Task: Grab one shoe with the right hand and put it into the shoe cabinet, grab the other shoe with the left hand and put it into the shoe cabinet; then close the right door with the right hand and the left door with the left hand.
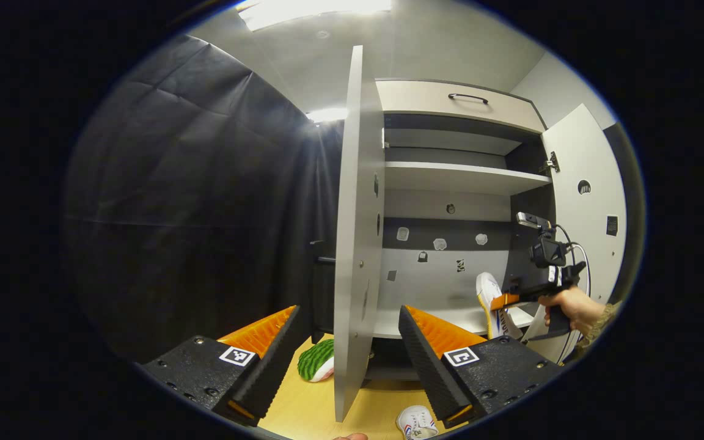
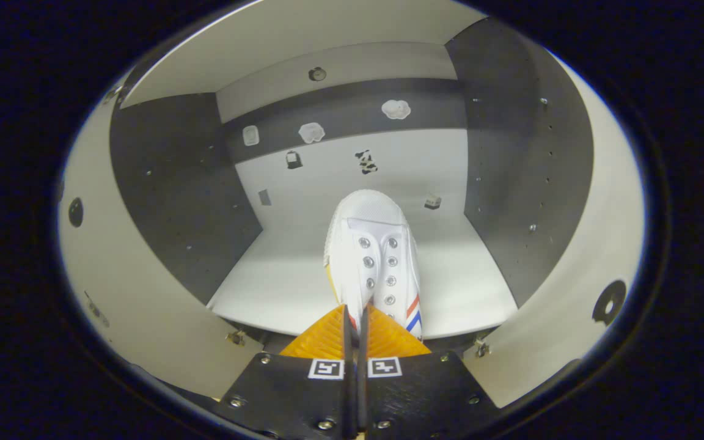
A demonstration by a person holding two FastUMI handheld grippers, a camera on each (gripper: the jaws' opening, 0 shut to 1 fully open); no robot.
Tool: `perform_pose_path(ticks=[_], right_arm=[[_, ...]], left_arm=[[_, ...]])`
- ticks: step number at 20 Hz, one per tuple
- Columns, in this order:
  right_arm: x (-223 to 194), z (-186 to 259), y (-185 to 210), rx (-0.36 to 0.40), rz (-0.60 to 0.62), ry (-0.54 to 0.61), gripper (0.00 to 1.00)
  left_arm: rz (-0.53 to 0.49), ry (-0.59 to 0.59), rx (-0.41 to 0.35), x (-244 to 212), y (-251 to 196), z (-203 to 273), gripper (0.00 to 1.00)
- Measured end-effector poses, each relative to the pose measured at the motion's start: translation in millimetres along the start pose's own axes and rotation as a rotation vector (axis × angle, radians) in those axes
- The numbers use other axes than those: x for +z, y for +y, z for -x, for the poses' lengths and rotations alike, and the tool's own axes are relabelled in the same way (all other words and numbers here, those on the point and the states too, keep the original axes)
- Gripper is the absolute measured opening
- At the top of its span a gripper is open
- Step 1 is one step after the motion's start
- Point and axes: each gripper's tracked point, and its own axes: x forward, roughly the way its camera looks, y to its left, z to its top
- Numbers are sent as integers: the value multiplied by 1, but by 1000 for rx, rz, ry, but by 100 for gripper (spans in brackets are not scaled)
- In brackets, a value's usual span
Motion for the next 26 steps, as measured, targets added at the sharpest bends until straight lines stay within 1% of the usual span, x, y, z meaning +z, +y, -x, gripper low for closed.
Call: perform_pose_path(ticks=[1,3,4,5,6,7,8,9,10,15,18,20,21,22,23,24,25,26], right_arm=[[0,0,0,-15,-3,4,0],[-2,2,-2,-48,-13,11,0],[-3,1,-2,-60,-24,22,0],[-7,0,-2,-71,-29,30,0],[-8,-4,-2,-76,-36,41,0],[-11,-5,-1,-78,-49,55,0],[-13,-4,0,-82,-57,67,0],[-14,-3,0,-87,-56,76,0],[-15,-4,0,-81,-59,87,0],[-35,-30,11,-77,-25,133,0],[-35,-32,11,-92,-21,123,2],[-36,-28,12,-83,-19,124,12],[-33,-26,12,-83,-19,109,16],[-28,-21,12,-82,-20,87,21],[-21,-16,15,-64,-30,61,21],[-18,-8,16,-61,-40,51,30],[-13,0,17,-52,-47,35,32],[-8,11,20,-41,-46,14,32]], left_arm=[[0,1,9,-2,3,0,96],[3,7,19,-5,7,0,96],[2,13,25,-7,9,1,93],[-3,18,33,-10,11,1,96],[-9,25,44,-12,15,2,97],[-15,31,52,-14,17,3,96],[-18,36,59,-16,18,4,93],[-21,41,64,-18,20,4,94],[-24,46,70,-19,21,5,96],[-42,68,80,-29,25,14,96],[-50,91,82,-38,27,20,96],[-37,110,79,-46,27,23,96],[-26,123,73,-52,26,23,96],[-16,139,66,-59,24,24,94],[-8,159,57,-67,22,26,96],[-2,178,48,-76,20,28,97],[1,195,37,-84,17,29,97],[6,211,27,-93,15,30,97]])
